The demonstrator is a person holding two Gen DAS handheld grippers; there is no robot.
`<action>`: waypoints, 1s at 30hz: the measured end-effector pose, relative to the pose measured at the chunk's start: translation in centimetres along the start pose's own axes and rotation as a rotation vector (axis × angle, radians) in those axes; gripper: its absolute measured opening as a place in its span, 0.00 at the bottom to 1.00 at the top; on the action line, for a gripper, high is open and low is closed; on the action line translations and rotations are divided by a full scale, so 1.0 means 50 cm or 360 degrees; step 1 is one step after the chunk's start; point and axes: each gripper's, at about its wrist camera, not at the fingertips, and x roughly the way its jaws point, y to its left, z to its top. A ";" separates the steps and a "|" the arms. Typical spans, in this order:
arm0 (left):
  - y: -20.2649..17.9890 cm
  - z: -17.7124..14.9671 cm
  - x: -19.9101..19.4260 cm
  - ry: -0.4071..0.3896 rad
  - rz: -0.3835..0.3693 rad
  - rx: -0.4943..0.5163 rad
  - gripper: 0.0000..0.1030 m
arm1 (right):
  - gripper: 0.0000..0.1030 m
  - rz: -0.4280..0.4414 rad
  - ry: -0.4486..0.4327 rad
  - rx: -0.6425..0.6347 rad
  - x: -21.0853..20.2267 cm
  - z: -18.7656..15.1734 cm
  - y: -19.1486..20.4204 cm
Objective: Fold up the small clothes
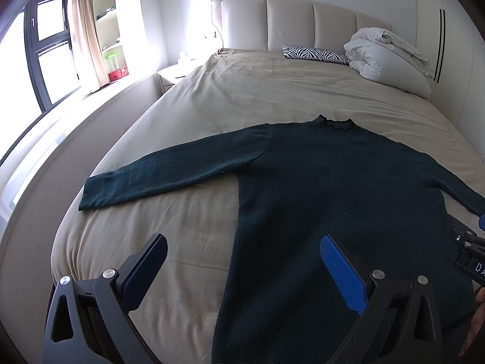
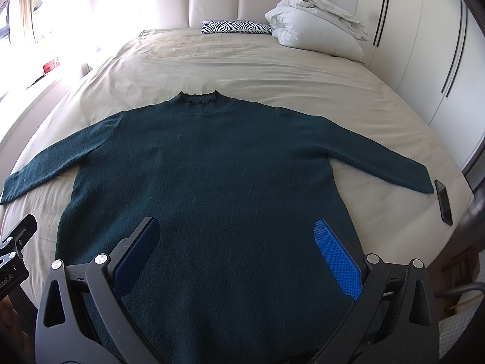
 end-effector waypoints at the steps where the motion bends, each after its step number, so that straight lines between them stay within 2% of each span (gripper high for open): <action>1: 0.000 0.000 0.000 0.0001 0.0000 0.0000 1.00 | 1.00 0.0000 0.0000 0.0000 0.000 0.000 0.000; 30: -0.005 -0.018 0.012 0.0009 -0.0001 -0.0007 1.00 | 1.00 -0.0001 0.0009 -0.0007 0.008 -0.021 0.008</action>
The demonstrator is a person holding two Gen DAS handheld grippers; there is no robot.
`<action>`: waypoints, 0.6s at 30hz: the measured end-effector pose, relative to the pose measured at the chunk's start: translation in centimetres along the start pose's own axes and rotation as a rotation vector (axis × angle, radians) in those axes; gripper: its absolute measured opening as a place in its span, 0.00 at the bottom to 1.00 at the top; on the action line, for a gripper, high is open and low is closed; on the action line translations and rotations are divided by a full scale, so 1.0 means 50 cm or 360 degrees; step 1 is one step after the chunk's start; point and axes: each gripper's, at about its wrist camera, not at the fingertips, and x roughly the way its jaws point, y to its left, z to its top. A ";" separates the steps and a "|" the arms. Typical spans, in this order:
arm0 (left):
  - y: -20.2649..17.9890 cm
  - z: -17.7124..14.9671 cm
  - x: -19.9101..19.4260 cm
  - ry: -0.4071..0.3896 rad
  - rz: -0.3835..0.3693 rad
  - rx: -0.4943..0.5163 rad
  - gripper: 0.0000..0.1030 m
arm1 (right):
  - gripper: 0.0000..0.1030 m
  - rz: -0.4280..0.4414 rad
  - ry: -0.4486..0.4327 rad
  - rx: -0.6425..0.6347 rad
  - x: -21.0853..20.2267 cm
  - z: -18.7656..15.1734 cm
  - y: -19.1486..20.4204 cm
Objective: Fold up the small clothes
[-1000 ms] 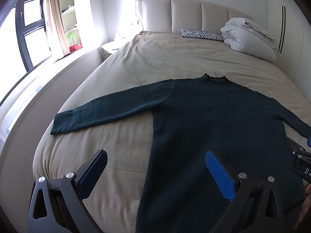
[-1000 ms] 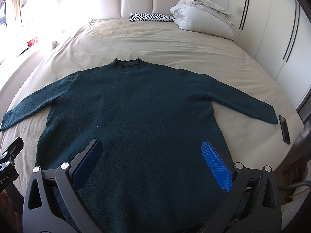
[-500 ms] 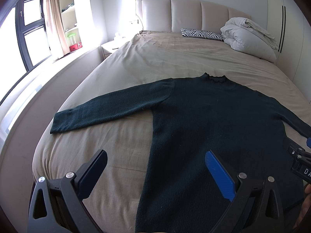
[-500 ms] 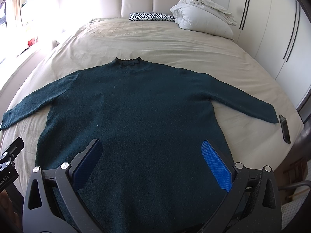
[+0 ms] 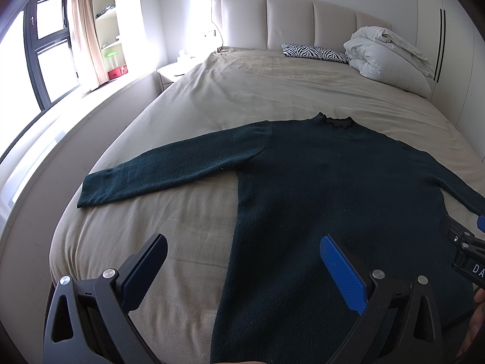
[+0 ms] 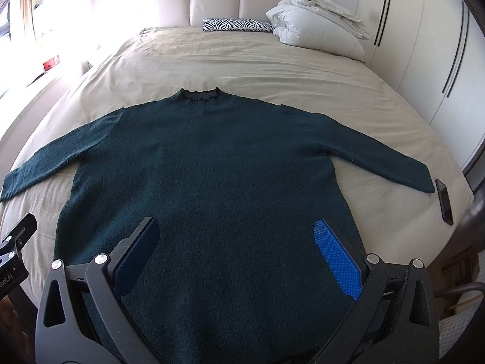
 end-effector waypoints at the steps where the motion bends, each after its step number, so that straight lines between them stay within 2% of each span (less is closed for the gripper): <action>1: 0.000 0.002 -0.001 0.0000 0.0000 0.0000 1.00 | 1.00 0.0000 0.0000 0.0000 0.001 -0.002 0.001; 18: -0.020 -0.014 0.007 0.0027 0.0018 -0.0003 1.00 | 1.00 0.0002 0.0022 -0.0002 0.012 -0.001 0.002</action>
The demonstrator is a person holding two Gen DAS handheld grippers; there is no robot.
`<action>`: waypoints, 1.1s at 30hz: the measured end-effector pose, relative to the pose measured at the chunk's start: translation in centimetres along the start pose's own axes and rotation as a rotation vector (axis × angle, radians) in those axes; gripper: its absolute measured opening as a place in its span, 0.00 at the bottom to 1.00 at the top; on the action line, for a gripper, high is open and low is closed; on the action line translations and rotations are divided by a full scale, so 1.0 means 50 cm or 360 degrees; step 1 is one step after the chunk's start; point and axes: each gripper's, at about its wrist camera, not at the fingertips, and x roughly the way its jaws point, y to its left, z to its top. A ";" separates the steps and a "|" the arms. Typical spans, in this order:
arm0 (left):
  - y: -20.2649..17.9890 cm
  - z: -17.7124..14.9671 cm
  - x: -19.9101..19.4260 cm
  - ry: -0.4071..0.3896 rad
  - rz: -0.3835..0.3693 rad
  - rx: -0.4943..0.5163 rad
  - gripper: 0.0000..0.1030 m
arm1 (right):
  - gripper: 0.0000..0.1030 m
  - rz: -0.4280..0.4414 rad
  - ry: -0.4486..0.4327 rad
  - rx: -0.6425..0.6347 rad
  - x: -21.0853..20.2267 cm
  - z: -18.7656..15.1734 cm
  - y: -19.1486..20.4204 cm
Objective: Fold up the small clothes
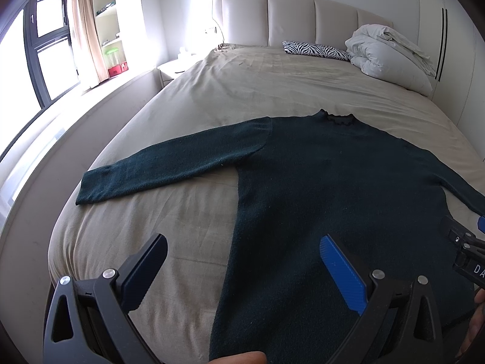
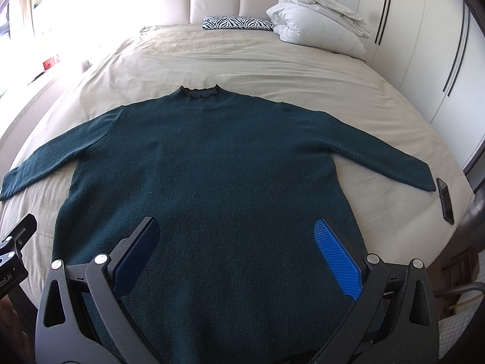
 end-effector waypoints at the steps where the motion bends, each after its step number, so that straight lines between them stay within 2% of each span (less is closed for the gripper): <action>1: 0.000 0.003 0.002 0.0005 -0.0001 0.0002 1.00 | 1.00 0.0000 0.0003 0.0000 0.002 -0.001 0.000; 12: -0.023 0.007 0.038 0.0042 0.0011 0.0064 1.00 | 1.00 0.0015 0.0063 0.0021 0.044 0.007 -0.019; 14: -0.026 0.008 0.052 0.0074 -0.0011 0.0066 1.00 | 1.00 0.0021 0.0066 0.0034 0.054 0.008 -0.028; 18: -0.019 0.012 0.088 0.0186 -0.0156 0.0003 1.00 | 1.00 0.0076 0.0020 0.0147 0.072 0.020 -0.083; 20: -0.016 0.015 0.109 0.0242 -0.0236 -0.0033 1.00 | 1.00 0.0133 -0.0017 0.0261 0.082 0.029 -0.141; 23: -0.009 0.020 0.139 0.0309 -0.0353 -0.0127 1.00 | 1.00 0.0183 -0.0068 0.0526 0.111 0.042 -0.280; 26: -0.002 0.030 0.162 0.0304 -0.0438 -0.0234 1.00 | 1.00 0.0153 -0.0031 0.0826 0.161 0.041 -0.443; 28: 0.000 0.037 0.172 0.0276 -0.0466 -0.0283 1.00 | 1.00 0.0149 -0.0051 0.1056 0.191 0.026 -0.564; 30: 0.002 0.045 0.188 0.0256 -0.0543 -0.0337 1.00 | 1.00 0.0107 -0.0054 0.1256 0.218 0.005 -0.676; 33: -0.017 0.054 0.218 0.0392 -0.0554 -0.0285 1.00 | 0.97 0.0092 -0.0065 0.1473 0.258 -0.025 -0.811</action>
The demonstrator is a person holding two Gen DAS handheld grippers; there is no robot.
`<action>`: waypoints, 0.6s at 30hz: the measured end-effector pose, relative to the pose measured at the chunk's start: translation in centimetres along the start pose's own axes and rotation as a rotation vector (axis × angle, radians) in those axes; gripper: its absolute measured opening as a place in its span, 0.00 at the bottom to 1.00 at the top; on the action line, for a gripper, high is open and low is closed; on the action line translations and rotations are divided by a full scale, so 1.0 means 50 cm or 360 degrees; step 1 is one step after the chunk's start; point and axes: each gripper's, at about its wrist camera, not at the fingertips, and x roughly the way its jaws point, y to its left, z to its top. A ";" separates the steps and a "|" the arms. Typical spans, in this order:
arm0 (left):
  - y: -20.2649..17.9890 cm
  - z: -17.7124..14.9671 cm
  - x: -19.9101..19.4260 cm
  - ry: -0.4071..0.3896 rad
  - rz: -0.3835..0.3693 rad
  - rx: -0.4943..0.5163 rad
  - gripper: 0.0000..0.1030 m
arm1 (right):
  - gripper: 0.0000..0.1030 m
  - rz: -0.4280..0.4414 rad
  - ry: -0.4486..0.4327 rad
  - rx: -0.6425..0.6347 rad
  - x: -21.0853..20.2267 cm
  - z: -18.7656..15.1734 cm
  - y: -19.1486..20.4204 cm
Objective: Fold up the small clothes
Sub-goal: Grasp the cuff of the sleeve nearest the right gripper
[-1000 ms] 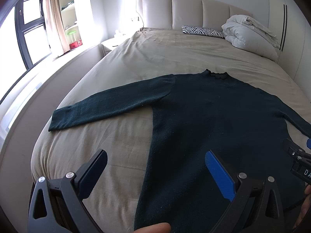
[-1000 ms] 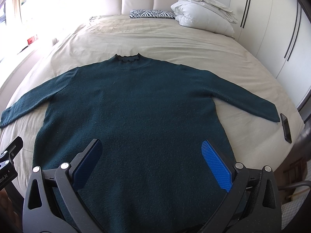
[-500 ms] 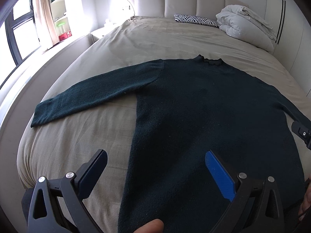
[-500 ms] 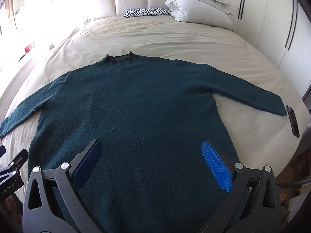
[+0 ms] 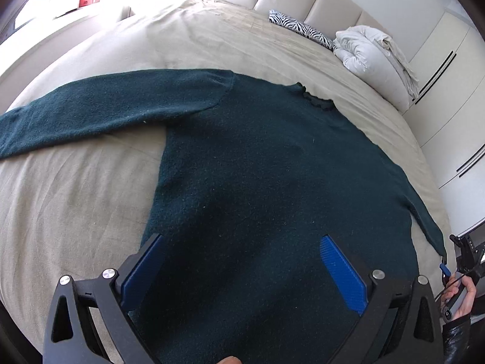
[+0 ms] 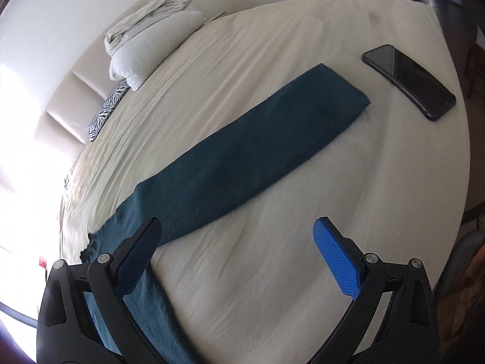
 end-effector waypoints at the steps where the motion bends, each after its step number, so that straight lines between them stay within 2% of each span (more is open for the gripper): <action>1: -0.004 0.004 0.008 0.0042 0.0006 0.0015 1.00 | 0.94 0.0001 -0.0004 0.0063 0.013 0.025 -0.030; 7: -0.024 0.022 0.018 -0.0015 0.0037 0.0106 1.00 | 0.83 -0.0002 0.0000 0.0393 0.090 0.143 -0.191; 12: -0.026 0.030 0.050 0.0050 -0.0064 0.0081 1.00 | 0.83 0.0032 -0.0106 0.0499 0.144 0.217 -0.256; 14: -0.029 0.028 0.058 0.0068 -0.0105 0.0083 0.98 | 0.76 -0.0007 -0.0134 0.0470 0.167 0.249 -0.258; 15: -0.029 0.026 0.060 0.0076 -0.0122 0.0088 0.98 | 0.70 -0.0037 -0.0130 0.0433 0.179 0.264 -0.254; 16: -0.030 0.024 0.061 0.0080 -0.0130 0.0095 0.95 | 0.61 -0.0066 -0.0127 0.0396 0.189 0.273 -0.247; 17: -0.031 0.023 0.063 0.0085 -0.0134 0.0102 0.92 | 0.56 -0.0087 -0.0121 0.0361 0.196 0.281 -0.239; 18: -0.030 0.024 0.064 0.0087 -0.0143 0.0107 0.91 | 0.44 -0.0099 -0.0113 0.0334 0.205 0.291 -0.231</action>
